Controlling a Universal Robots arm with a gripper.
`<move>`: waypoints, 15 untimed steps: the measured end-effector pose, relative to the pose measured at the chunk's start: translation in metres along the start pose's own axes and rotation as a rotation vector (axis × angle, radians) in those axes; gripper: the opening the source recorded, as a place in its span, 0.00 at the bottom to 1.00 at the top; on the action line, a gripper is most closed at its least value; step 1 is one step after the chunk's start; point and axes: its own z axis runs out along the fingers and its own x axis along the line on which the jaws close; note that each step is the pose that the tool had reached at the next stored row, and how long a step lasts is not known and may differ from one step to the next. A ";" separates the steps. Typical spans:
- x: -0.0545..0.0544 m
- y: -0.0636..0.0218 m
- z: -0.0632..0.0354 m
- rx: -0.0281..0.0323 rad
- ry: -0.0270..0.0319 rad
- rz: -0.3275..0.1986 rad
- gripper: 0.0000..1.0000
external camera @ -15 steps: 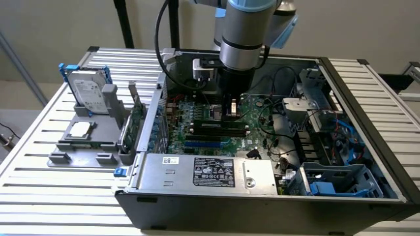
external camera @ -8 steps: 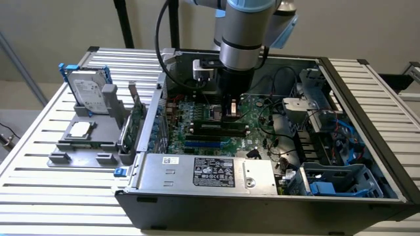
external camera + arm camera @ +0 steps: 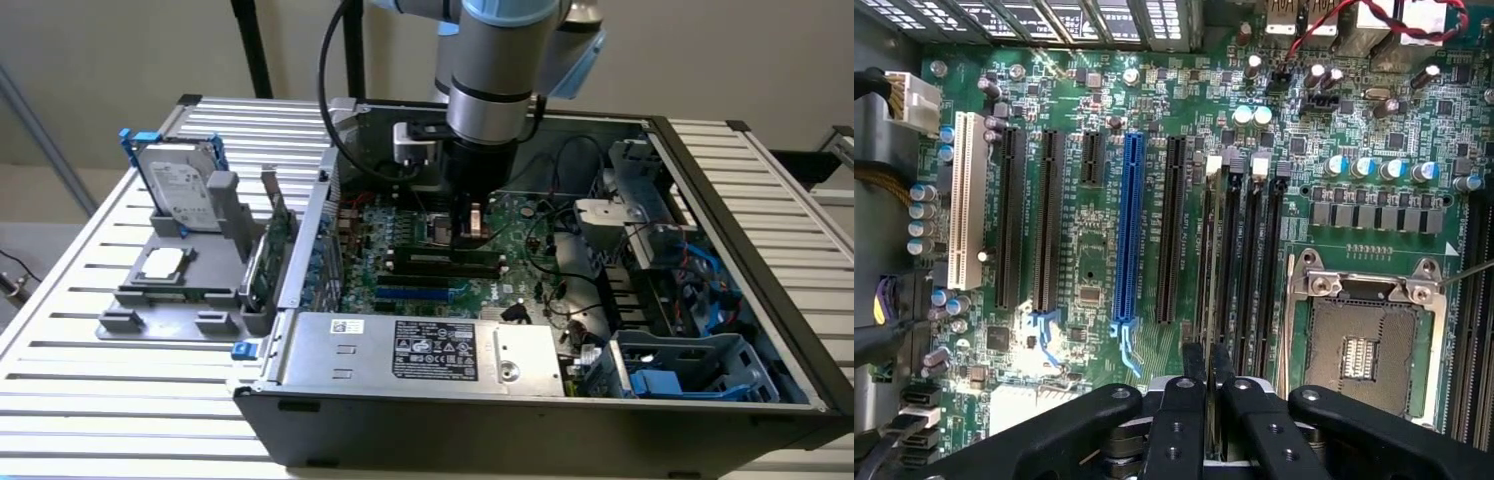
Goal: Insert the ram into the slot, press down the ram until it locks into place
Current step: 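Insert the ram into the slot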
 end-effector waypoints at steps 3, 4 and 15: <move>0.000 -0.0003 0.0001 -0.0004 0.0024 0.000 0.13; 0.000 -0.0004 0.0002 -0.0003 0.0026 0.000 0.13; 0.000 0.0002 0.0009 0.0068 0.0047 0.001 0.13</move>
